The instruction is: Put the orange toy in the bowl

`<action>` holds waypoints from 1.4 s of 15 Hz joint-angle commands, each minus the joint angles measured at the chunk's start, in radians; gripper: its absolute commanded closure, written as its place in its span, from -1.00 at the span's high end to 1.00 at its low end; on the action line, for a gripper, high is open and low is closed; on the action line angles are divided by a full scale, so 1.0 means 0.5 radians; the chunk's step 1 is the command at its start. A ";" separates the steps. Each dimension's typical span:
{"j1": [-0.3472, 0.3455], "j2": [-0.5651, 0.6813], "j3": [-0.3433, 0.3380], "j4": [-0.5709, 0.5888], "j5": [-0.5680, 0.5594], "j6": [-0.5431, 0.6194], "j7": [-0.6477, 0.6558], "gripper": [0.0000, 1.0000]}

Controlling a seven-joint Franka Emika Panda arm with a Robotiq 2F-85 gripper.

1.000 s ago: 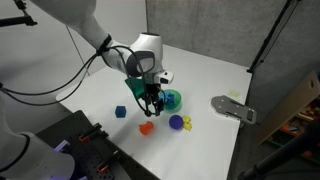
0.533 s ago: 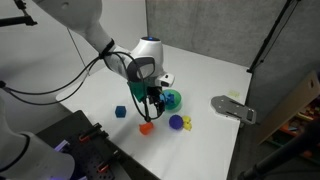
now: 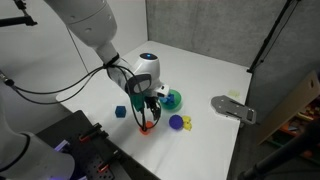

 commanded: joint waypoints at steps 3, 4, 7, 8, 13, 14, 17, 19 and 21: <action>0.114 0.246 -0.040 0.008 0.020 0.185 -0.085 1.00; 0.150 0.291 -0.066 0.013 0.008 0.209 -0.075 1.00; 0.286 0.440 -0.170 0.025 -0.009 0.311 -0.050 1.00; 0.332 0.486 -0.203 0.030 -0.005 0.342 -0.046 1.00; 0.462 0.629 -0.286 0.048 0.029 0.412 -0.060 0.50; 0.490 0.635 -0.311 0.048 0.032 0.422 -0.056 0.49; 0.553 0.597 -0.387 0.043 0.037 0.407 -0.049 -0.02; 0.566 0.544 -0.423 0.045 0.039 0.369 -0.053 -0.31; 0.563 0.460 -0.444 0.045 0.038 0.318 -0.061 -0.39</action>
